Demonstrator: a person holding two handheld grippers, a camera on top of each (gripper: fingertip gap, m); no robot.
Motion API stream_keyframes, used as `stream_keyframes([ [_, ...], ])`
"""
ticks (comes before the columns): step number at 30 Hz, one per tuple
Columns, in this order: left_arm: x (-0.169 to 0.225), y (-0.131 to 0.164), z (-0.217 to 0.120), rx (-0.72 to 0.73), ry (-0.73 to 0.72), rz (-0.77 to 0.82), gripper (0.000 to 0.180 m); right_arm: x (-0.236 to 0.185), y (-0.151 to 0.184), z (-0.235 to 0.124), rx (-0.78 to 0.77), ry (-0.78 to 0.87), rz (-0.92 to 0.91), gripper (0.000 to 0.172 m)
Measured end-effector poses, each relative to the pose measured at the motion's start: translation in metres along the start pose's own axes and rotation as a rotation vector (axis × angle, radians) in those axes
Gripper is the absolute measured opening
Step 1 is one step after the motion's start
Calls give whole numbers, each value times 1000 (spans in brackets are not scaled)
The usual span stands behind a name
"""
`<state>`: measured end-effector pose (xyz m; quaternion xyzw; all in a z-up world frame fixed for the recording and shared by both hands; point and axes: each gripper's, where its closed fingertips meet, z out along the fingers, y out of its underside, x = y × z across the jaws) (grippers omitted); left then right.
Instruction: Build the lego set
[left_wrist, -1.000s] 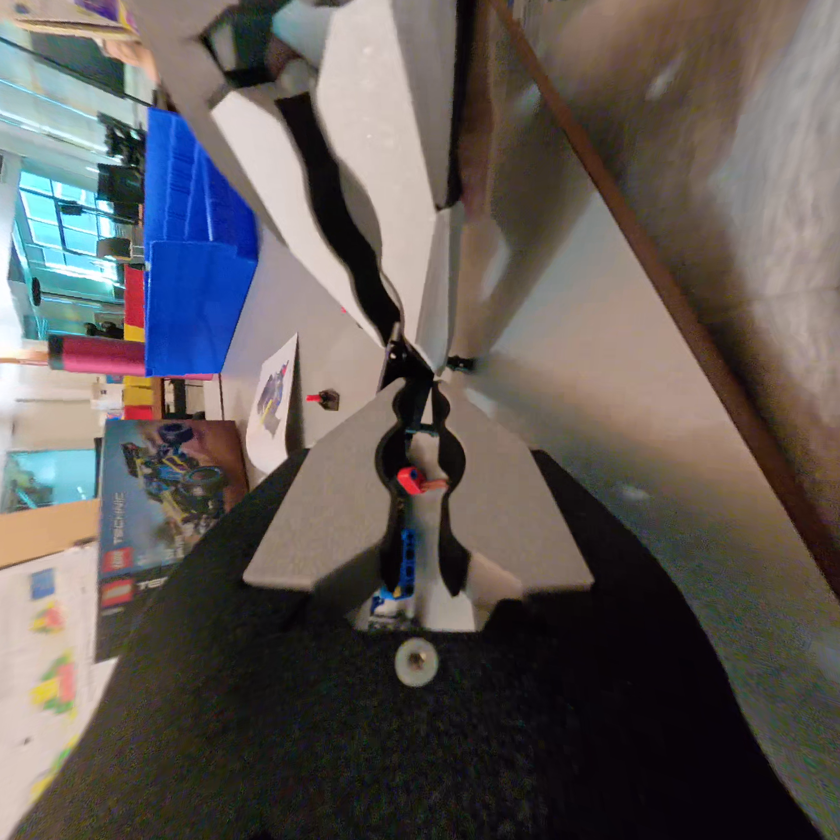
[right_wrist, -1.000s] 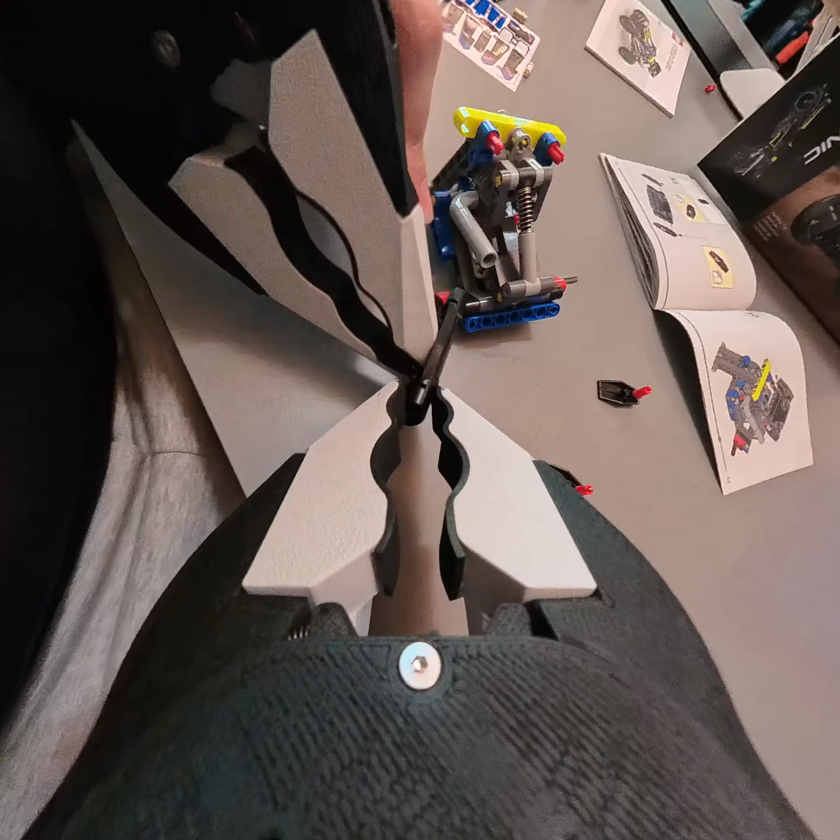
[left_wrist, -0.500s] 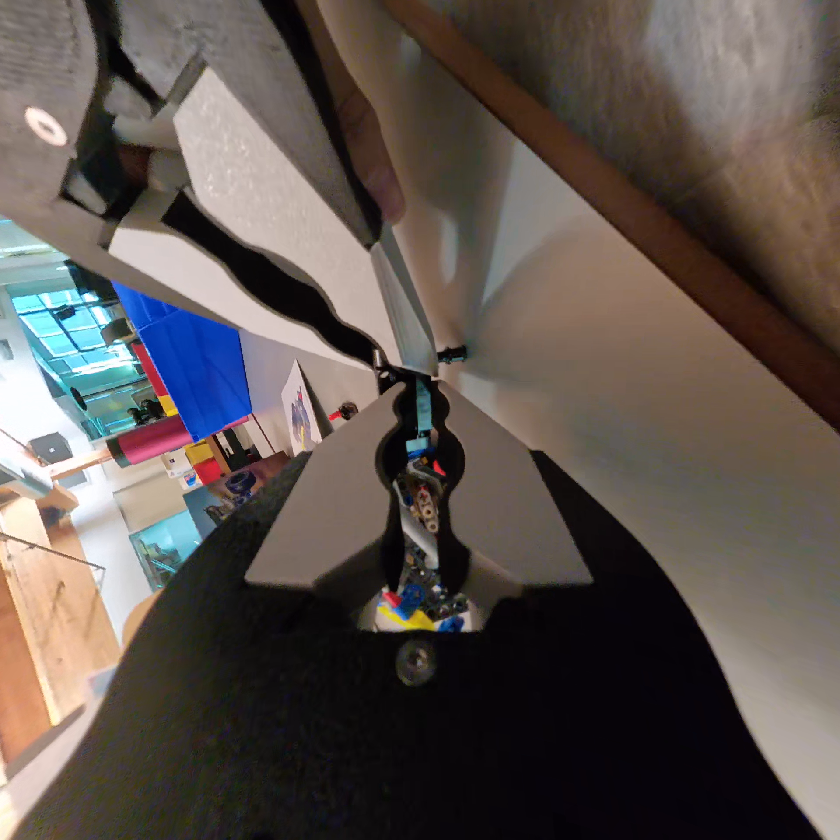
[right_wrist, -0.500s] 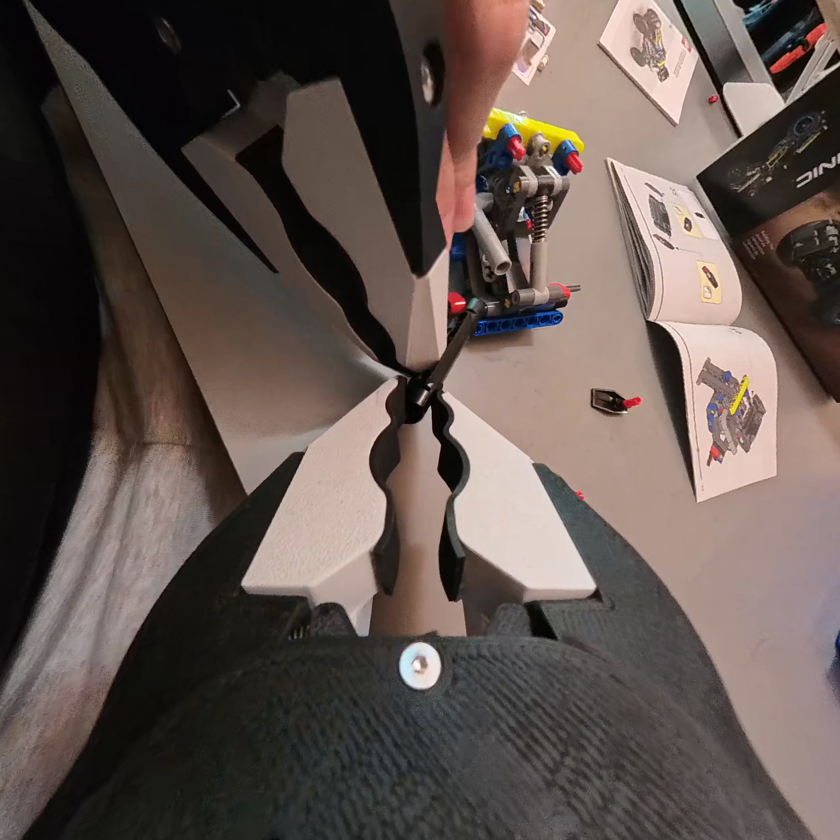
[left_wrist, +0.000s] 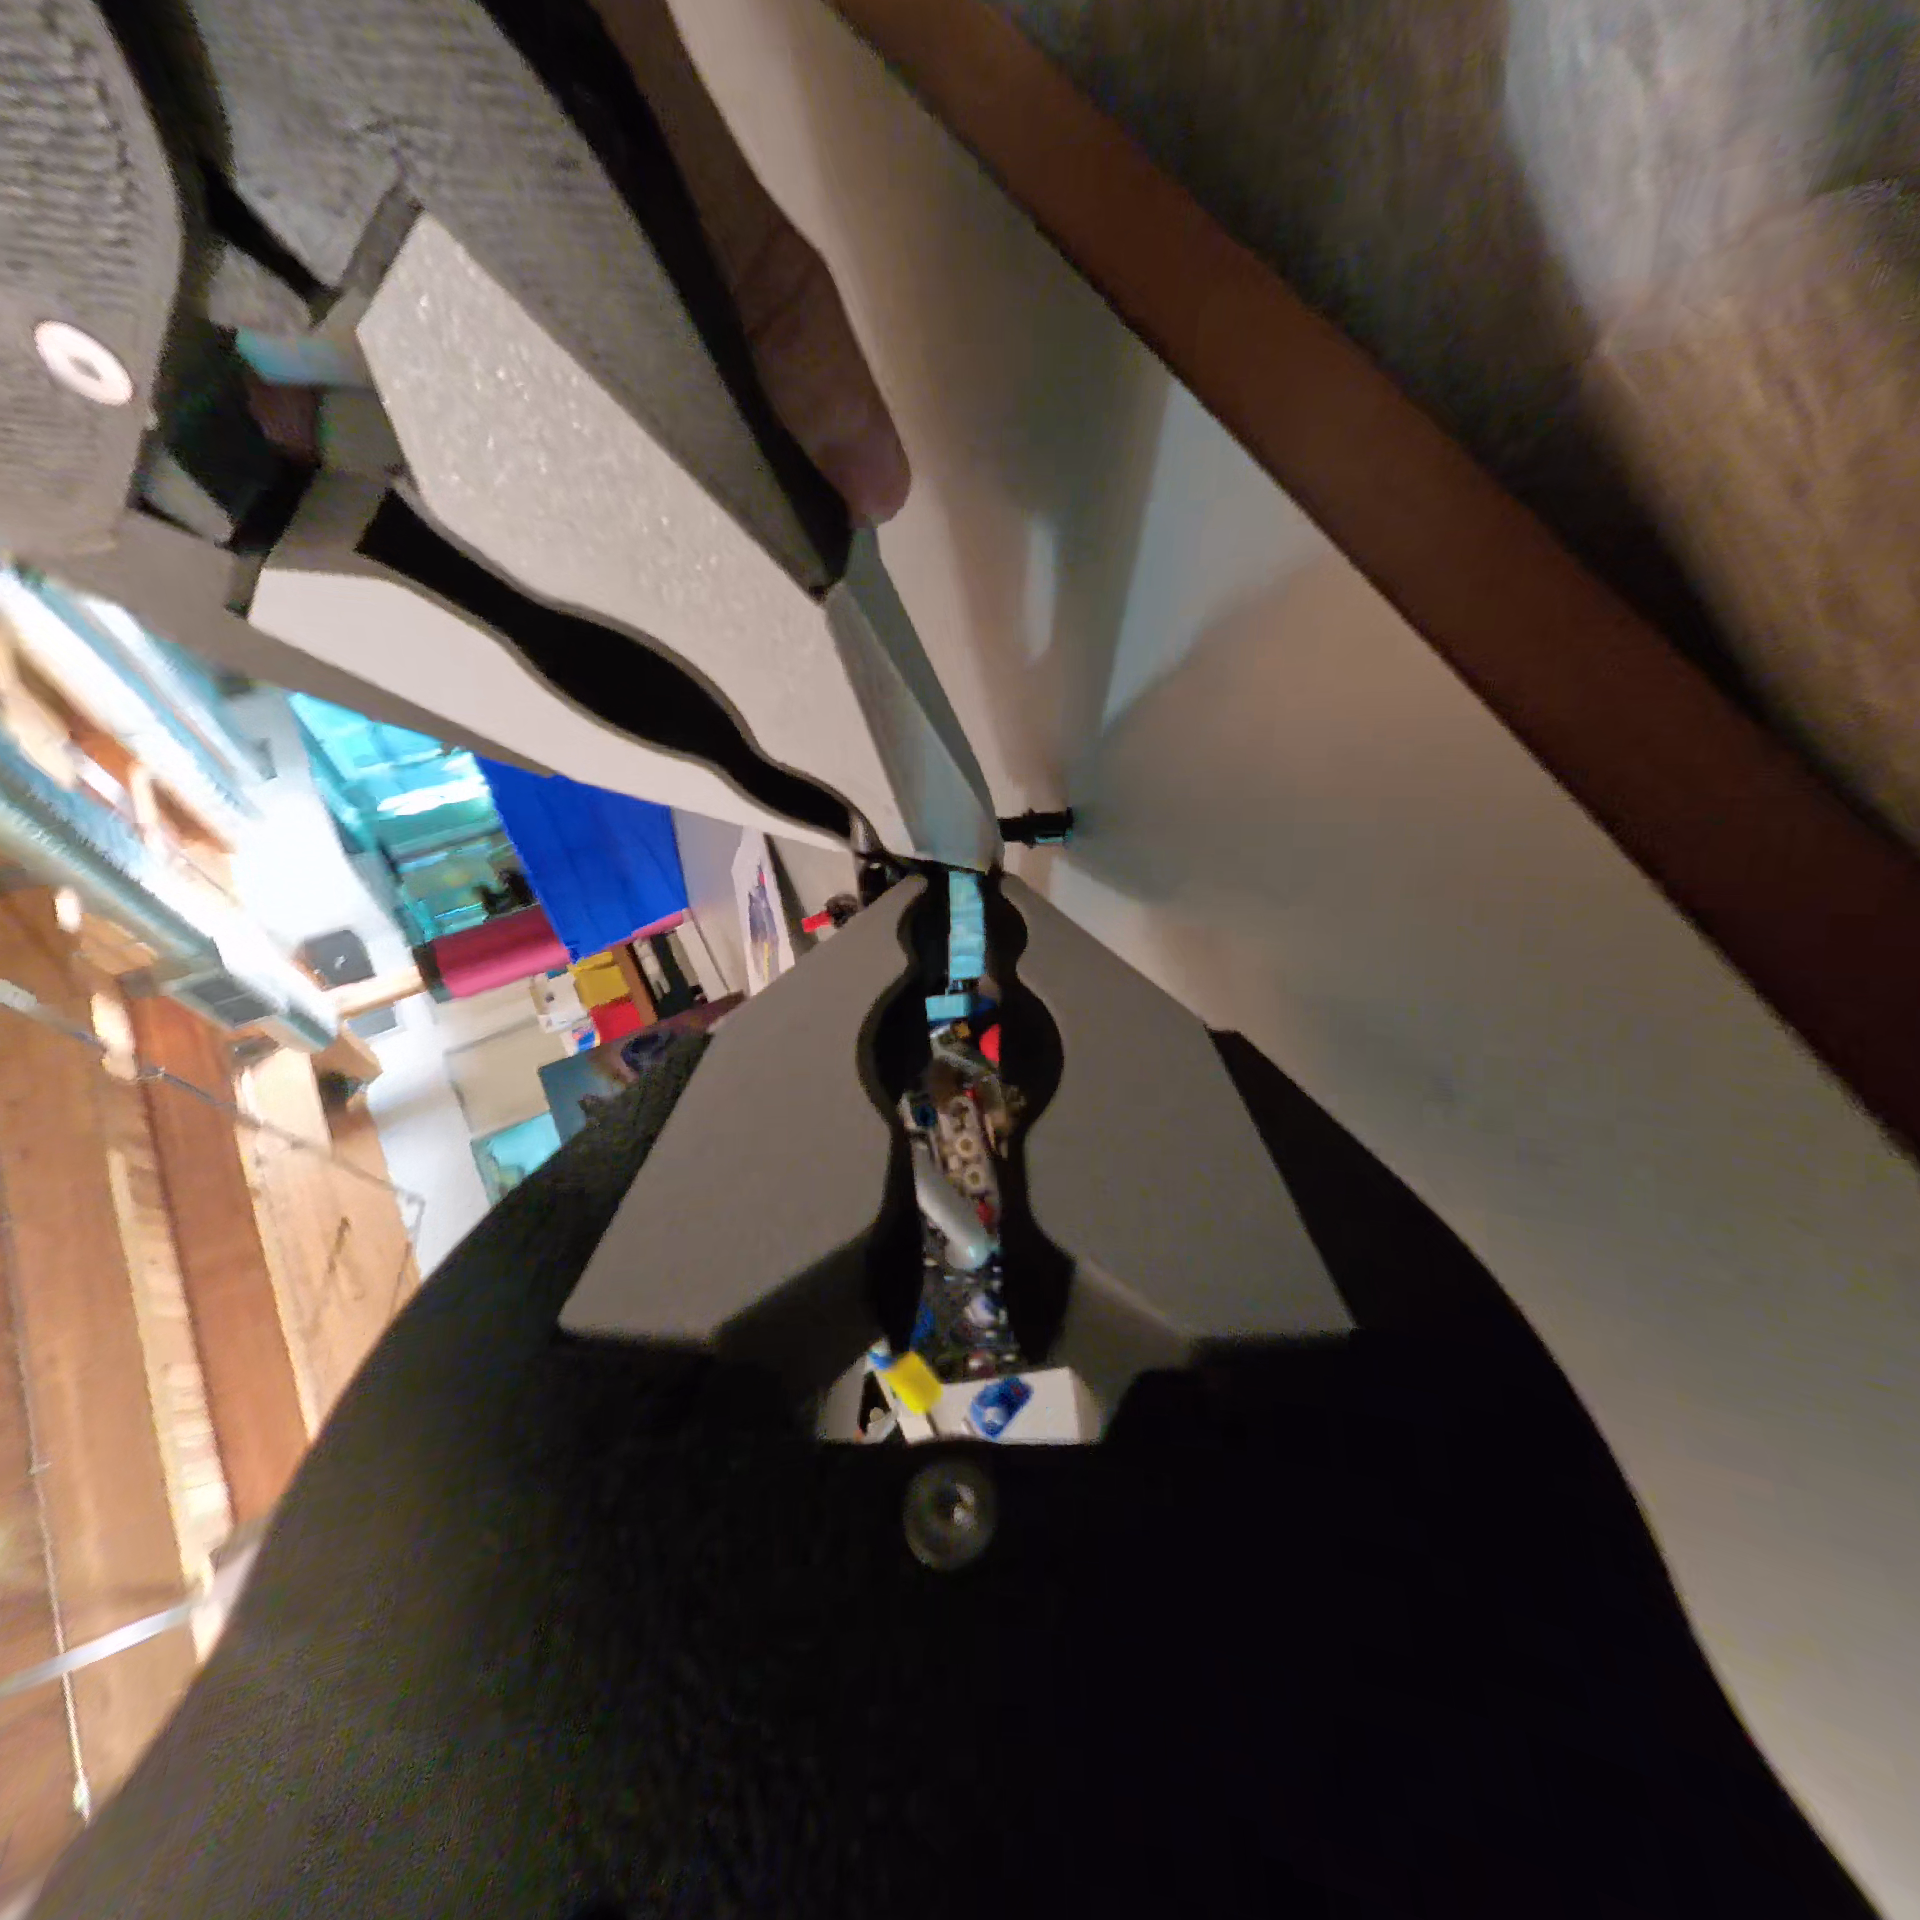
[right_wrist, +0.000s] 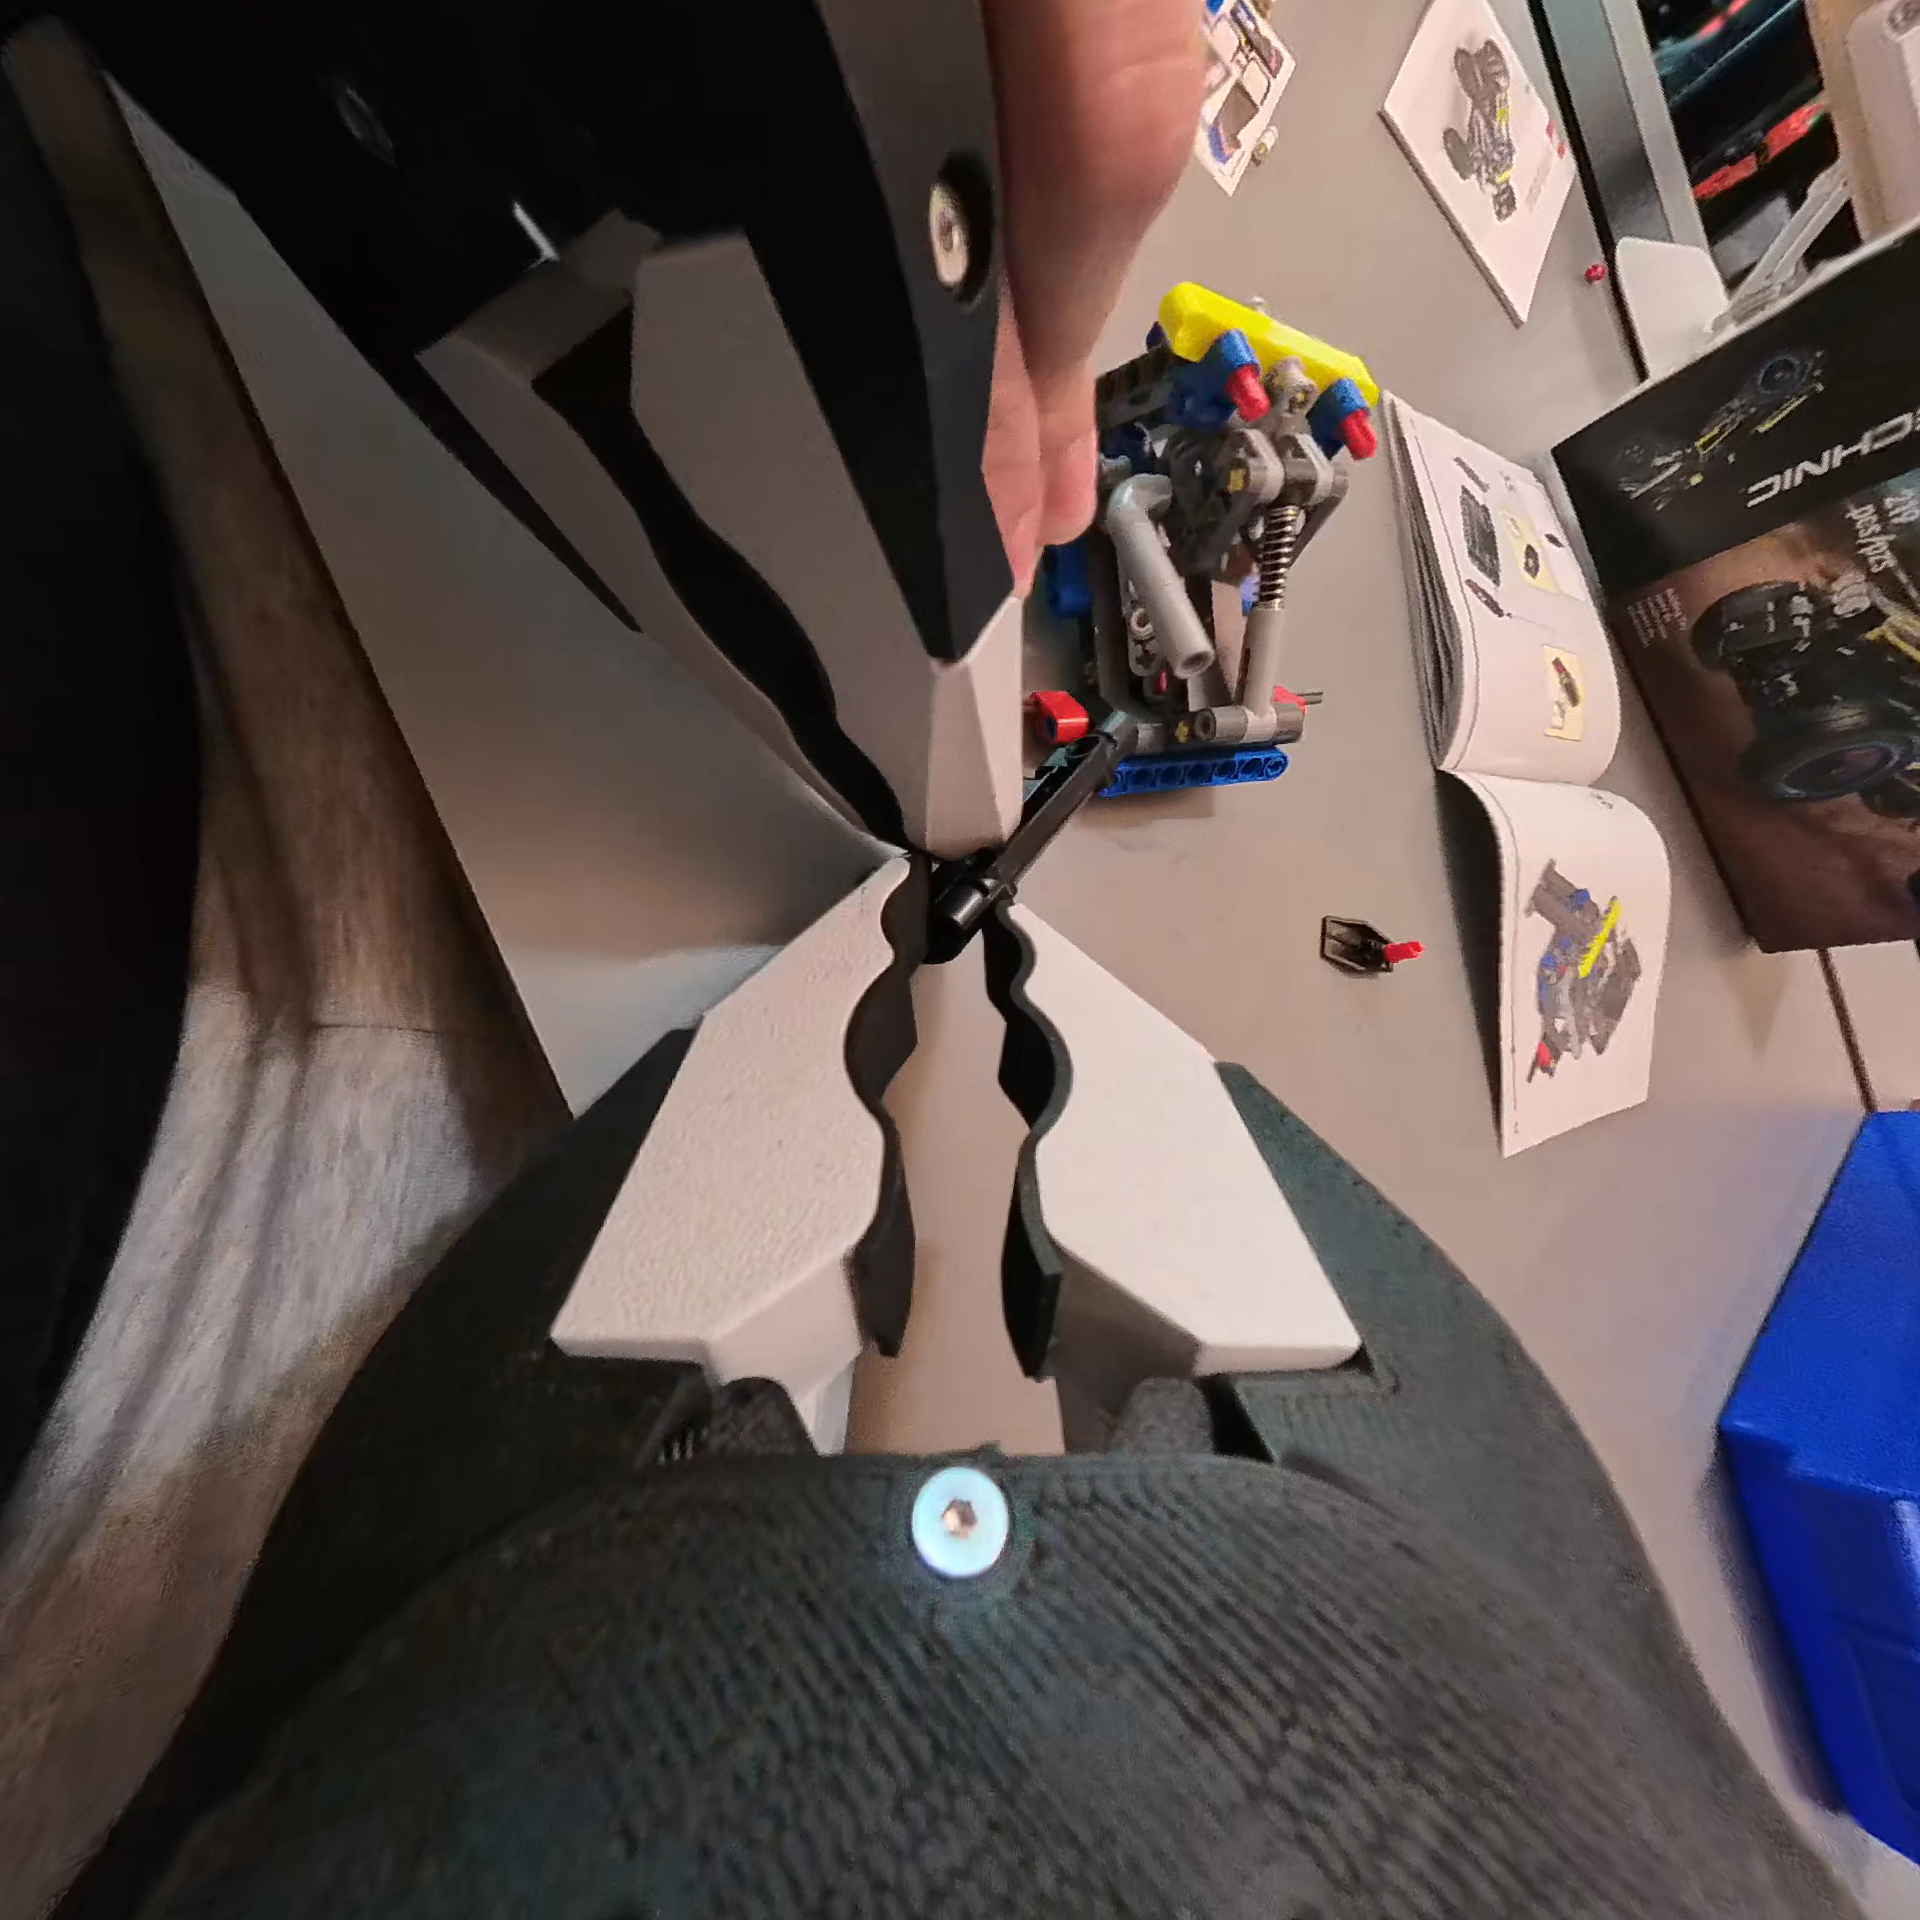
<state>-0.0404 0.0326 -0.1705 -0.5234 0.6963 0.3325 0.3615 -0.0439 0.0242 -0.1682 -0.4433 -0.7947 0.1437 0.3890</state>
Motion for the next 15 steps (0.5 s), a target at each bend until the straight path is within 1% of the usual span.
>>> stream_keyframes([
  [2, 1, 1, -4, -6, -56, 2, 2, -1, -3, 0, -21, -6, -46, 8],
  [4, 0, 4, -3, -8, -116, -36, 2, 0, -3, 1, -54, -18, -79, 8],
  [6, 1, 5, -4, -35, -157, -21, 2, 0, -4, 2, -78, -29, -141, 9],
  [11, 2, 7, -6, -58, -152, 4, 2, -1, -6, 4, -87, -29, -140, 8],
  [15, 3, 6, -5, -57, -104, 47, 1, -1, -6, 4, -68, -24, -117, 8],
])
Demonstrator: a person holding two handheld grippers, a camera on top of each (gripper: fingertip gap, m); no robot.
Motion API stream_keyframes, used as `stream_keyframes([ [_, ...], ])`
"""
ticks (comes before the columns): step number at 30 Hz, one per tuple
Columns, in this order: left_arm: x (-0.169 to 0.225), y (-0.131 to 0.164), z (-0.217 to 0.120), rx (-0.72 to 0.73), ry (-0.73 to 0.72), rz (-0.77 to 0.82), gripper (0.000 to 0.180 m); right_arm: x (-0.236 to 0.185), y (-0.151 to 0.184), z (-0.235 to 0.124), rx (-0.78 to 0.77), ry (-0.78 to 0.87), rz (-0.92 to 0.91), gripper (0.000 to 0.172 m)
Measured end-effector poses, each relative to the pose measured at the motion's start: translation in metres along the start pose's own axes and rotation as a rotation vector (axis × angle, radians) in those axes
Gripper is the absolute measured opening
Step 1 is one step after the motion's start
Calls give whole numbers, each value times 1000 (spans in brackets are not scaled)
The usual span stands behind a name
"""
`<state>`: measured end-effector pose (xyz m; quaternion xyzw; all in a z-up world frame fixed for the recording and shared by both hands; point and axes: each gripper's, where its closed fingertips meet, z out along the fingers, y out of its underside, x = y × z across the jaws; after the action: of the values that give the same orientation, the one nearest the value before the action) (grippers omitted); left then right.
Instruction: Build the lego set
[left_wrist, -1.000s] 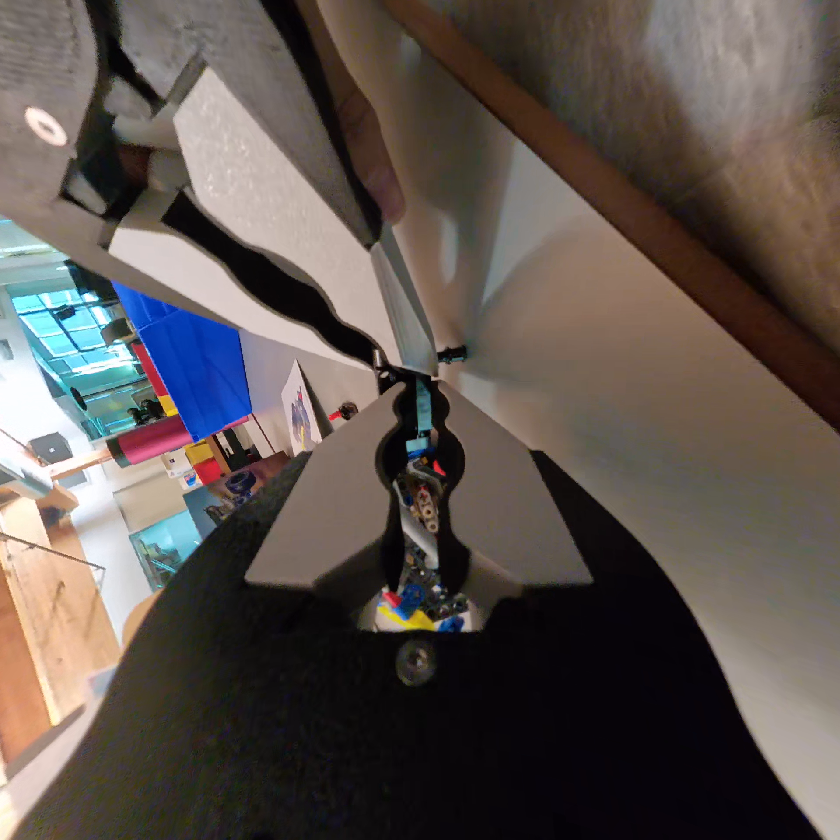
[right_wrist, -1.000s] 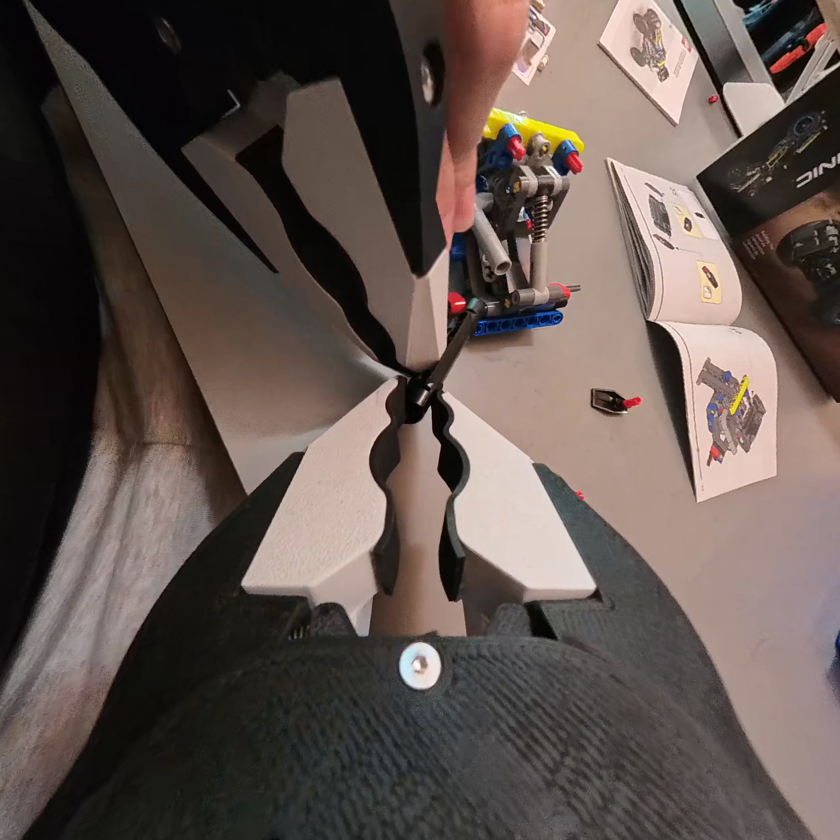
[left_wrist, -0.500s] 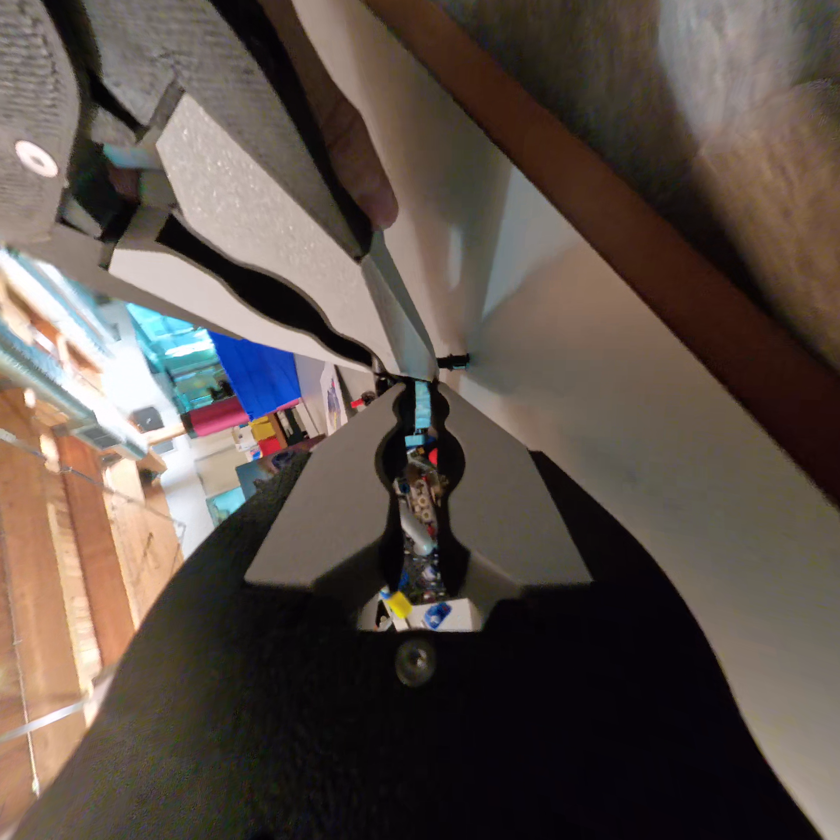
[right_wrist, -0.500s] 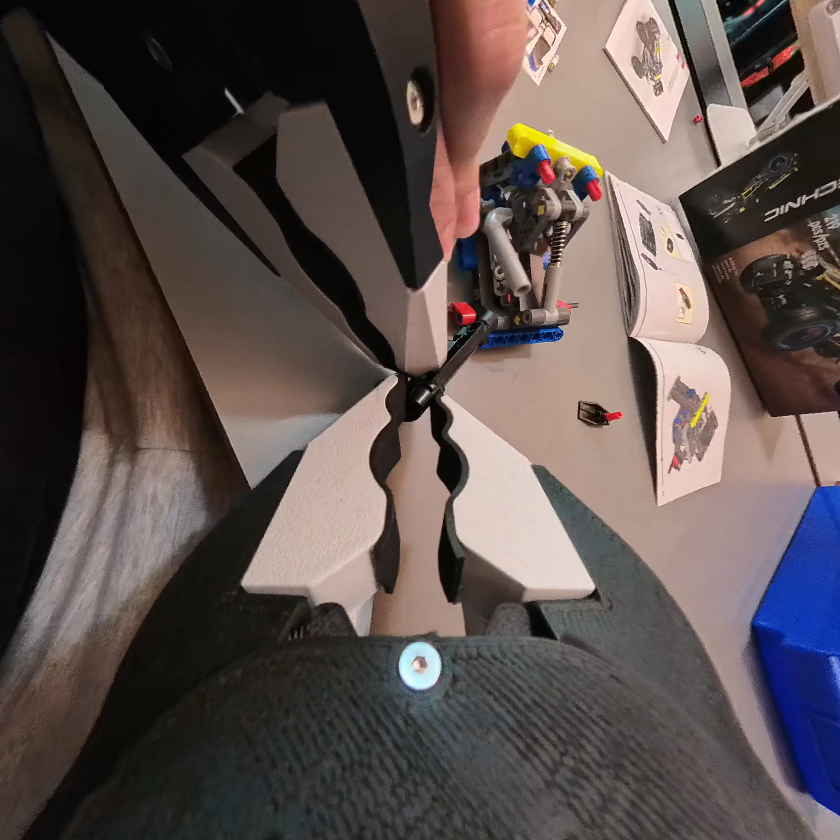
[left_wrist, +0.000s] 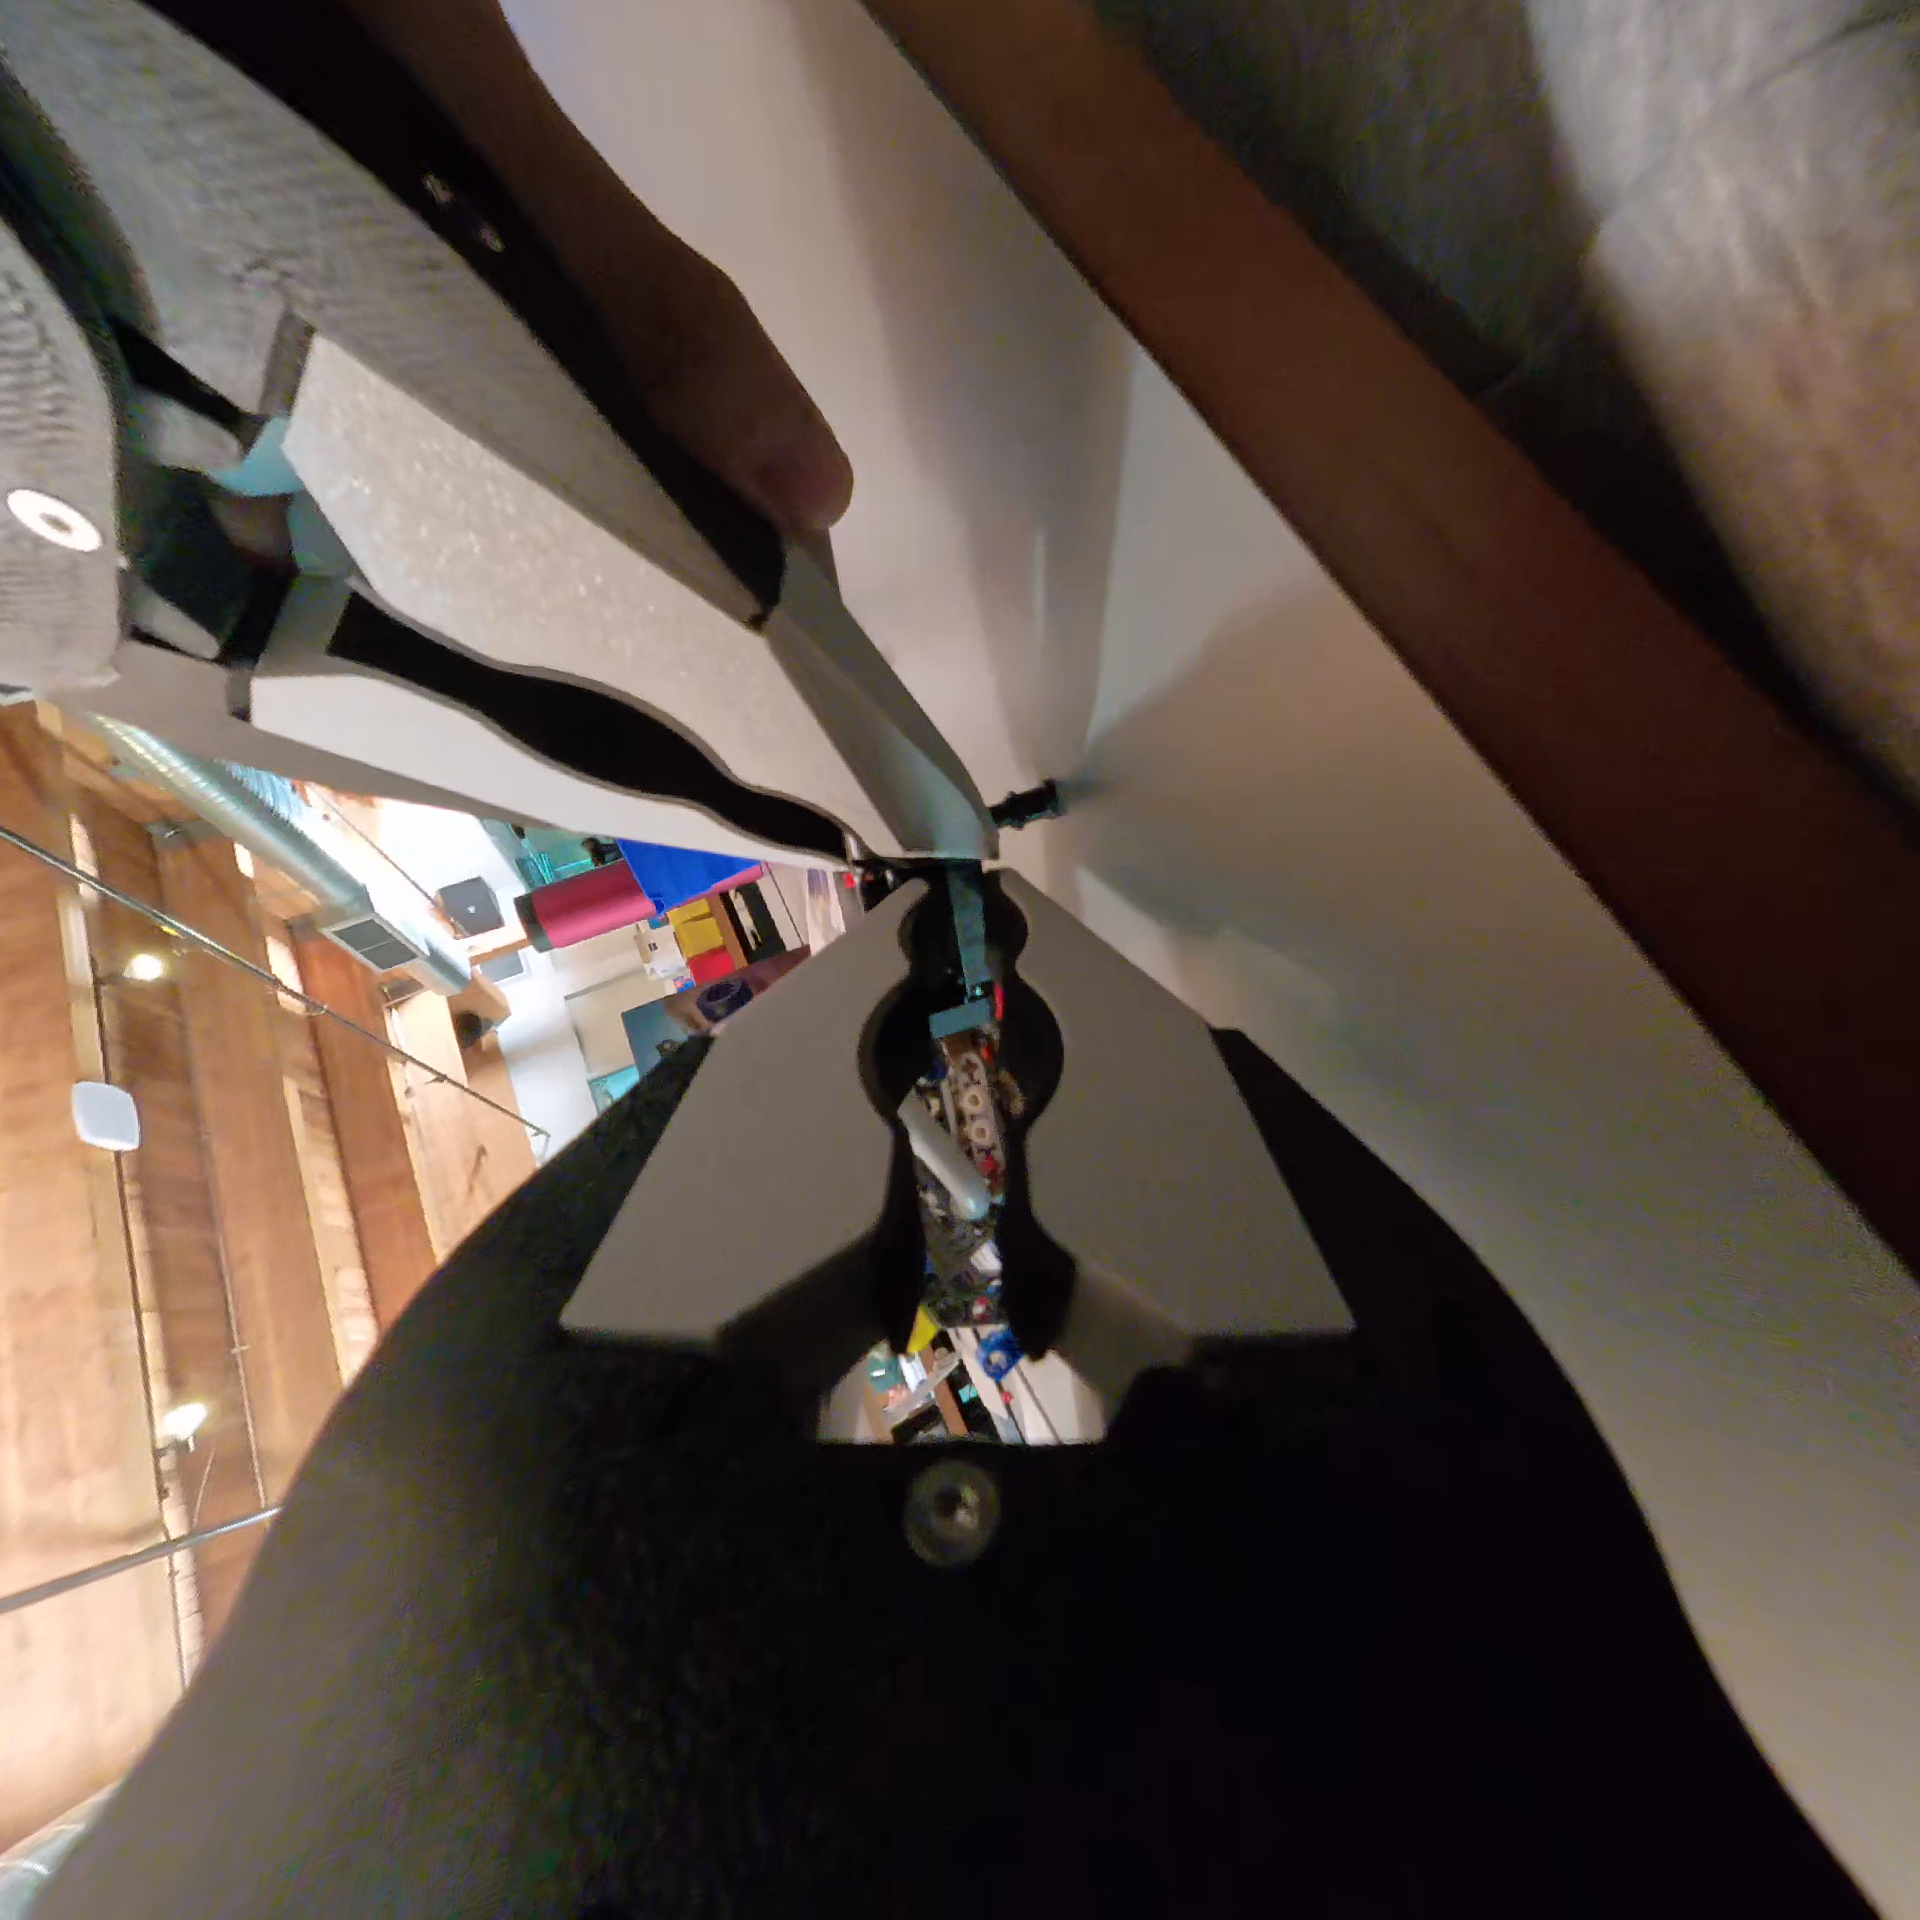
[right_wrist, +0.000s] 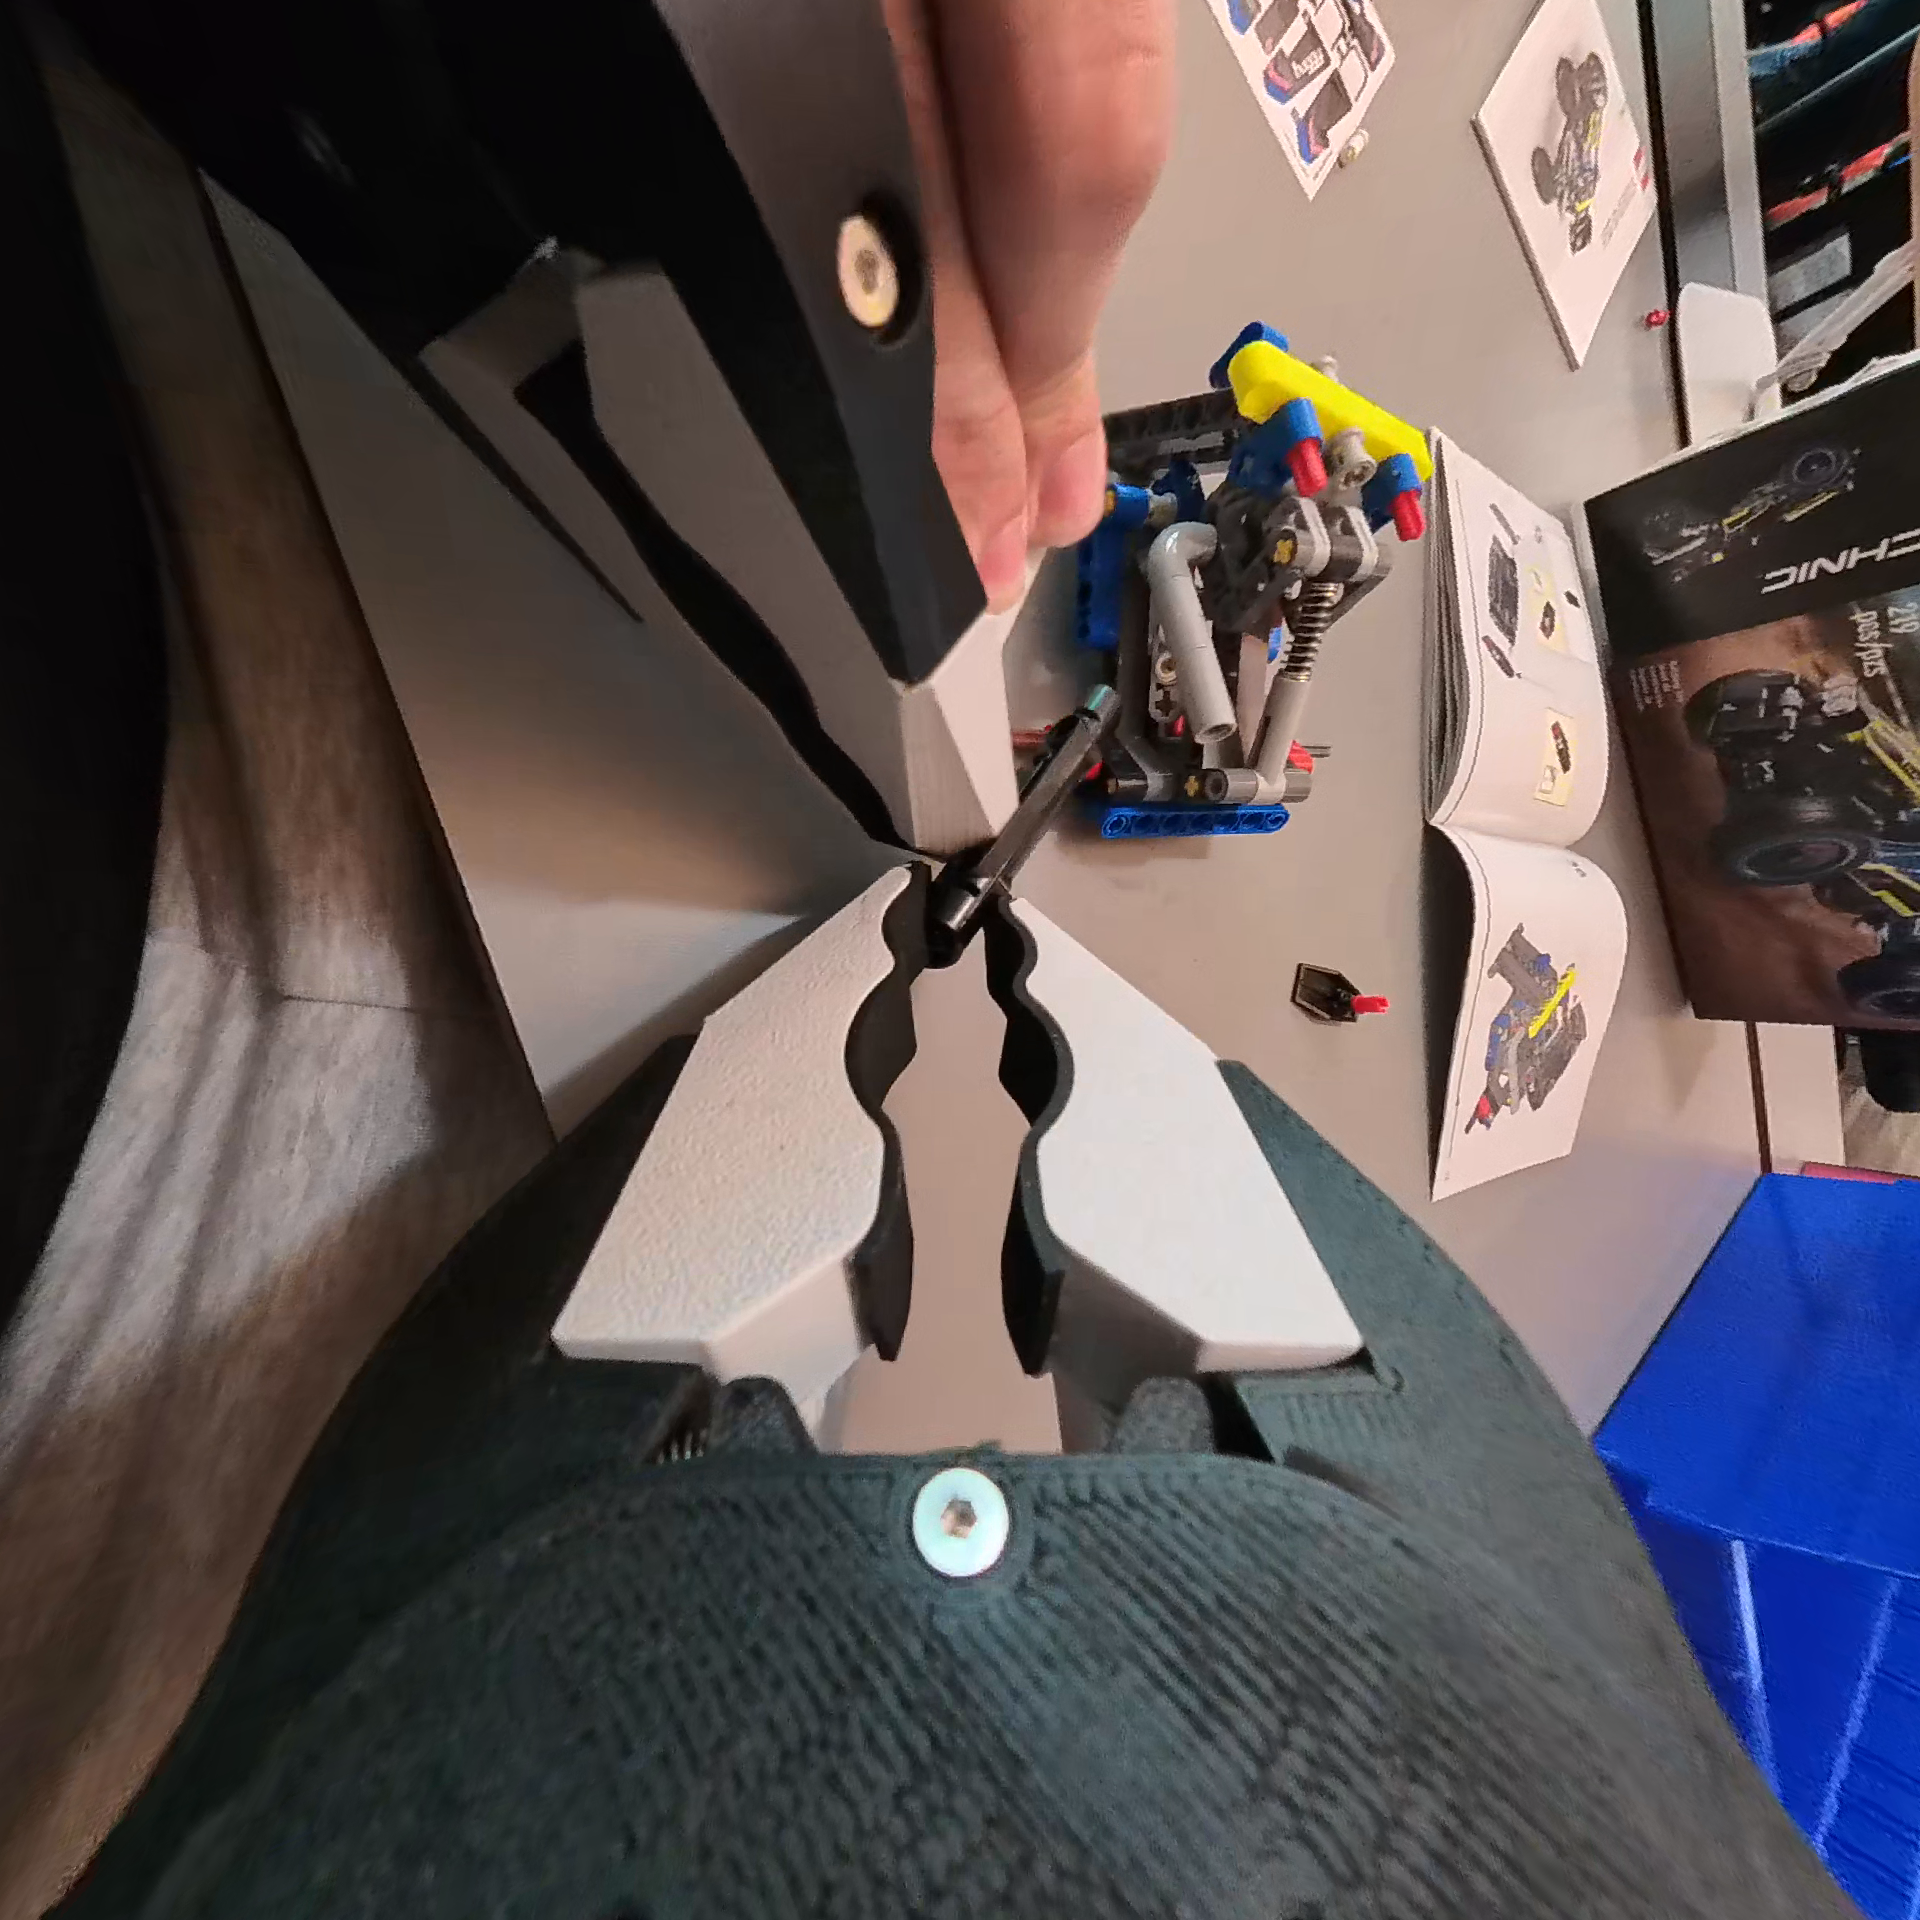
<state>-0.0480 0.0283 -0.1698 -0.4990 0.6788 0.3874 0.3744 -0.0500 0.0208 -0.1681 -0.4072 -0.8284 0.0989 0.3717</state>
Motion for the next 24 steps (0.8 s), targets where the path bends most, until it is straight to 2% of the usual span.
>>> stream_keyframes([
  [9, 2, -1, -1, -8, 48, 43, 0, 0, -1, 1, 19, 5, 28, 8],
  [24, 3, -2, -2, 5, 50, 49, 0, -1, -2, 1, 38, 7, 73, 8],
])
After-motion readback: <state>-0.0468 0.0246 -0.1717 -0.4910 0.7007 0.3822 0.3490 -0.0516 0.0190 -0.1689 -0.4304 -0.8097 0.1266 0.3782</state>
